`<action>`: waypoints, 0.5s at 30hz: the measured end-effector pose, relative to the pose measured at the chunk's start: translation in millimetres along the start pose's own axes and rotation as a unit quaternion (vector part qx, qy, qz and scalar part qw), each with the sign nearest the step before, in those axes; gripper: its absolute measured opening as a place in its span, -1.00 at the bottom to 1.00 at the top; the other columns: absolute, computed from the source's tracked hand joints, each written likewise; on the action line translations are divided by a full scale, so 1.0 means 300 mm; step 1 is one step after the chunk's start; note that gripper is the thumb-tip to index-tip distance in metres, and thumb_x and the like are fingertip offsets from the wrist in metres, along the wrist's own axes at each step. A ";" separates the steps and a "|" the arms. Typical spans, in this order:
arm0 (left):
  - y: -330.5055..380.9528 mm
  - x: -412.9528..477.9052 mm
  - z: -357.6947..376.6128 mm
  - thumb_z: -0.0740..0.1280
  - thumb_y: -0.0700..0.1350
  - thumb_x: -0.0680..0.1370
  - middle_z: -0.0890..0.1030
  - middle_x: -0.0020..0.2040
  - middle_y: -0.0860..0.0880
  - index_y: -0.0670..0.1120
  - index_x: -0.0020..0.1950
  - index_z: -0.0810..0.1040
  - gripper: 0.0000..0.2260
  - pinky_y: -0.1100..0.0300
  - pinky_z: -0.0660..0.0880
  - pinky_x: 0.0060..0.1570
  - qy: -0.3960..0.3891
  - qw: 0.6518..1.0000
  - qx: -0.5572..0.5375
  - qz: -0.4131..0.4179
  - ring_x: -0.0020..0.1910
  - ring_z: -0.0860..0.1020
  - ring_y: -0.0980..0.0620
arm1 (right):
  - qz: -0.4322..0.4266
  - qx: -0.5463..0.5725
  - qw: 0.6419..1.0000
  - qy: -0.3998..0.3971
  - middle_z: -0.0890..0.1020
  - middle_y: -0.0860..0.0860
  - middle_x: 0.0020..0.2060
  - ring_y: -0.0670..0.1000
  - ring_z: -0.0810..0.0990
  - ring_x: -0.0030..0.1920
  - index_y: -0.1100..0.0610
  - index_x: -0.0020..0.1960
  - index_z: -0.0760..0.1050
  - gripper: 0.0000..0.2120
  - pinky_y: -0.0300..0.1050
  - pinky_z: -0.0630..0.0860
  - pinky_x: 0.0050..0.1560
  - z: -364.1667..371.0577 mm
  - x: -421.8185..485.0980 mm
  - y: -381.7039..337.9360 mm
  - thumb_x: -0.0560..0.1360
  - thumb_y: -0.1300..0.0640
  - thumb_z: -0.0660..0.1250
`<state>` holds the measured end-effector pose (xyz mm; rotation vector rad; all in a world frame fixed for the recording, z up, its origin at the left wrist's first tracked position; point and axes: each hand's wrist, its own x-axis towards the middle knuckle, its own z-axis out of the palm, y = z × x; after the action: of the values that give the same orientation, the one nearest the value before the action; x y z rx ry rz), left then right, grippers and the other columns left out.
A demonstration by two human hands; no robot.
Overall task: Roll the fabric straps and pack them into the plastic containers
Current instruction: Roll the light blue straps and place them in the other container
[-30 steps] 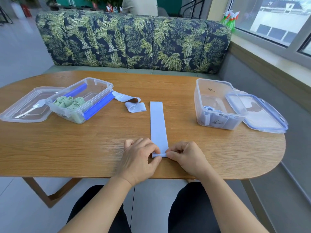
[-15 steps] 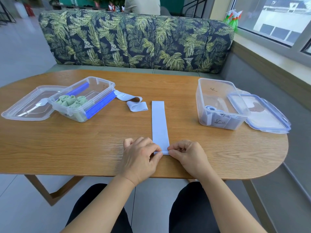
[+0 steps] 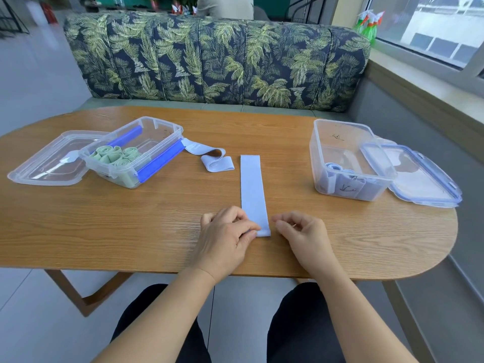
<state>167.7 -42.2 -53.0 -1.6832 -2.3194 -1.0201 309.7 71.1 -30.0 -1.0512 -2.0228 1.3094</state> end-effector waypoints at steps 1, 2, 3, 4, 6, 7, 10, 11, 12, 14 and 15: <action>-0.003 0.002 0.002 0.29 0.04 0.52 0.48 -0.09 0.19 0.16 -0.03 0.65 -0.85 0.20 0.12 0.04 -0.003 1.000 -0.008 -0.004 -0.03 0.46 0.24 | -0.013 -0.008 1.000 -0.005 0.63 -0.20 -0.26 -0.22 0.52 -0.27 -0.12 -0.16 0.65 -0.86 -0.12 0.49 -0.07 0.005 -0.007 0.003 0.46 0.13 0.43; -0.005 0.005 0.003 0.28 0.05 0.52 0.48 -0.09 0.19 0.16 -0.03 0.66 -0.84 0.20 0.11 0.04 -0.006 1.000 -0.013 -0.006 -0.03 0.46 0.23 | -0.026 -0.033 0.999 -0.012 0.59 -0.20 -0.25 -0.24 0.51 -0.27 -0.16 -0.15 0.63 -0.86 -0.16 0.48 -0.09 0.010 -0.012 0.006 0.45 0.11 0.45; -0.006 0.006 0.003 0.27 0.05 0.52 0.49 -0.10 0.19 0.16 -0.02 0.66 -0.83 0.21 0.11 0.03 -0.009 1.000 -0.015 -0.008 -0.02 0.47 0.22 | -0.037 -0.071 0.997 -0.020 0.54 -0.19 -0.26 -0.26 0.50 -0.27 -0.18 -0.15 0.62 -0.86 -0.19 0.45 -0.11 0.015 -0.017 0.005 0.44 0.08 0.47; -0.006 0.008 0.002 0.26 0.06 0.52 0.49 -0.10 0.19 0.16 -0.01 0.66 -0.82 0.20 0.11 0.03 -0.012 1.000 -0.015 -0.010 -0.02 0.46 0.22 | -0.042 -0.111 0.993 -0.023 0.50 -0.18 -0.27 -0.28 0.49 -0.26 -0.20 -0.14 0.61 -0.87 -0.21 0.41 -0.14 0.018 -0.021 0.001 0.44 0.04 0.47; -0.005 0.010 -0.002 0.24 0.09 0.52 0.49 -0.10 0.19 0.15 0.01 0.66 -0.79 0.19 0.13 0.04 -0.020 1.000 -0.020 -0.012 0.00 0.46 0.22 | -0.042 -0.161 0.986 -0.020 0.48 -0.18 -0.26 -0.27 0.48 -0.26 -0.19 -0.10 0.61 -0.93 -0.21 0.40 -0.15 0.022 -0.017 -0.005 0.45 -0.02 0.45; -0.003 0.011 -0.005 0.24 0.10 0.51 0.49 -0.09 0.18 0.15 0.02 0.65 -0.78 0.18 0.14 0.06 -0.026 0.999 -0.026 -0.016 0.00 0.45 0.23 | -0.039 -0.170 0.984 -0.019 0.48 -0.19 -0.25 -0.25 0.48 -0.25 -0.19 -0.10 0.62 -0.94 -0.19 0.42 -0.14 0.023 -0.015 -0.007 0.45 -0.04 0.44; 0.004 0.009 -0.017 0.26 0.10 0.48 0.47 -0.06 0.21 0.11 0.11 0.61 -0.73 0.18 0.20 0.08 -0.042 0.997 -0.056 -0.032 -0.07 0.40 0.31 | -0.031 -0.180 0.983 -0.025 0.49 -0.19 -0.23 -0.22 0.49 -0.21 -0.19 -0.08 0.62 -0.95 -0.16 0.44 -0.11 0.022 -0.009 -0.011 0.47 -0.05 0.43; 0.003 0.008 -0.020 0.30 0.07 0.46 0.46 -0.06 0.22 0.10 0.12 0.58 -0.75 0.19 0.22 0.08 -0.043 0.996 -0.069 -0.037 -0.10 0.40 0.33 | -0.030 -0.184 0.982 -0.029 0.49 -0.19 -0.24 -0.22 0.49 -0.20 -0.19 -0.07 0.62 -0.95 -0.17 0.42 -0.11 0.022 -0.007 -0.011 0.47 -0.05 0.42; 0.002 0.009 -0.023 0.34 0.01 0.46 0.46 -0.06 0.24 0.10 0.10 0.57 -0.78 0.20 0.24 0.09 -0.044 0.995 -0.081 -0.041 -0.11 0.41 0.35 | -0.028 -0.189 0.981 -0.033 0.48 -0.18 -0.24 -0.21 0.49 -0.20 -0.19 -0.07 0.62 -0.95 -0.18 0.41 -0.11 0.021 -0.005 -0.013 0.48 -0.05 0.41; 0.001 0.011 -0.026 0.40 -0.11 0.47 0.45 -0.10 0.26 0.07 0.04 0.59 -0.83 0.20 0.29 0.10 -0.046 0.994 -0.090 -0.043 -0.12 0.42 0.35 | -0.017 -0.193 0.980 -0.039 0.49 -0.19 -0.23 -0.19 0.50 -0.17 -0.20 -0.06 0.62 -0.94 -0.17 0.41 -0.10 0.019 0.004 -0.016 0.49 -0.07 0.40; 0.001 0.013 -0.025 0.40 -0.13 0.48 0.44 -0.12 0.26 0.06 0.02 0.60 -0.85 0.19 0.32 0.10 -0.048 0.994 -0.089 -0.046 -0.12 0.43 0.32 | -0.010 -0.194 0.980 -0.042 0.49 -0.19 -0.22 -0.18 0.50 -0.16 -0.20 -0.04 0.62 -0.93 -0.16 0.41 -0.10 0.018 0.008 -0.017 0.49 -0.08 0.38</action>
<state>164.2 -43.2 -45.3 -1.7358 -2.4533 -1.2237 302.5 69.0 -27.5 -1.1532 -2.4094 0.9846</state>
